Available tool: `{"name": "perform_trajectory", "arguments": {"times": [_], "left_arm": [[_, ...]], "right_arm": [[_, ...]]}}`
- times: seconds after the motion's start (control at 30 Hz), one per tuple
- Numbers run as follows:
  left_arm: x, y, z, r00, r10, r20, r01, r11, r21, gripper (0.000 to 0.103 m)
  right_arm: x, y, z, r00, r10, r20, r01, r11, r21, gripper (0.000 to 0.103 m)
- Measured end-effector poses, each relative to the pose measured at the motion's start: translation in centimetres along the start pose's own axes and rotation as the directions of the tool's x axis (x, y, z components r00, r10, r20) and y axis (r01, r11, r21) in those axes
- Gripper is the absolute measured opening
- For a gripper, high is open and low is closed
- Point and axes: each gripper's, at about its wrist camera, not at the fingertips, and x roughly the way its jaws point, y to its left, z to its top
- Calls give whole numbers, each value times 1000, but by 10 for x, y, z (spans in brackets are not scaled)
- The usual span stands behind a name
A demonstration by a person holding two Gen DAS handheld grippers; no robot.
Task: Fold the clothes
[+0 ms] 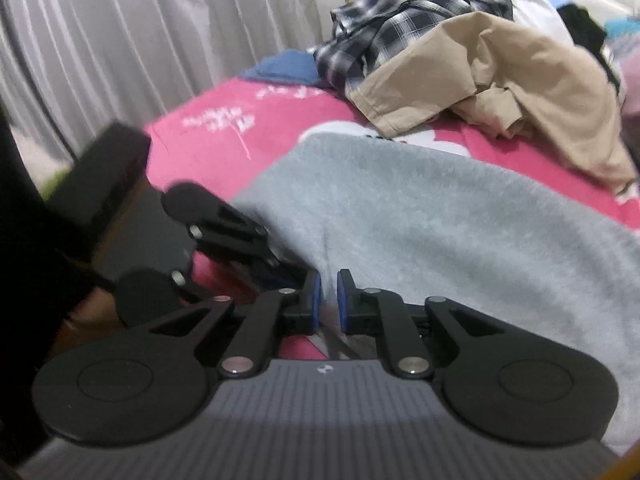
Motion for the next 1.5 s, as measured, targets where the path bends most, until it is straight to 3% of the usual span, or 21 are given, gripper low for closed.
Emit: {"name": "perform_trajectory", "arguments": {"times": [0.1,0.17,0.27,0.37,0.43,0.47,0.53,0.63,0.73,0.87,0.93,0.97,1.03,1.07,1.17,1.27,1.33,1.4,1.5], "left_arm": [[1,-4,2,1000,31,-4,-31,1000,-6,22],[1,-6,2,999,52,-5,-53,999,-12,22],[0,-11,1,997,79,-5,-79,997,-11,22],[0,-13,1,996,92,-5,-92,996,-4,22],[1,-13,1,995,101,-14,-101,995,-2,21],[1,-13,1,995,102,-16,-102,995,-4,21],[-1,-12,1,994,104,-19,-104,995,-6,21],[-4,-11,-1,995,98,-11,-99,995,-15,22],[-5,-5,-1,997,78,-5,-78,995,-60,23],[-5,-4,-2,997,73,1,-73,994,-82,23],[-6,-8,-3,996,85,0,-85,994,-64,23],[-7,-10,-3,996,91,-1,-91,994,-52,23],[-11,-12,-5,994,105,-3,-105,994,-37,23],[-12,-12,-6,994,112,-4,-113,993,-36,23],[-15,-6,-11,993,117,1,-117,991,-69,23],[-15,0,-14,995,105,0,-104,989,-104,23],[-14,1,-15,995,97,-2,-97,990,-103,23],[-21,4,-18,996,85,-13,-86,993,-87,23],[-44,22,-25,996,76,-53,-79,995,-57,23]], "right_arm": [[-21,9,2,998,-11,65,15,999,-50,9],[-36,16,3,995,28,92,-19,995,-93,9],[-25,22,0,997,74,30,-69,988,-138,9],[15,21,-8,999,15,-45,-22,989,-147,6],[48,7,-17,988,-135,-79,126,987,-102,3],[61,-2,-23,981,-161,-107,157,987,-45,1],[63,0,-27,978,-189,-86,187,982,-25,1],[50,19,-21,969,-230,-93,219,968,-119,3],[11,30,-9,990,-133,42,139,971,-194,7],[17,35,6,991,-121,64,135,933,-333,43],[29,36,9,992,-122,43,129,910,-394,46],[40,36,9,992,-128,17,123,899,-420,46],[58,33,9,988,-150,-28,122,887,-445,31],[59,30,12,987,-160,-24,135,896,-424,6],[30,33,15,994,-93,64,111,911,-396,6],[25,40,-3,998,-62,26,67,882,-466,6],[39,50,-26,993,-118,-26,82,820,-567,5],[58,60,-46,980,-196,-26,126,724,-678,5],[61,67,-48,973,-231,-3,160,682,-714,5]]}}
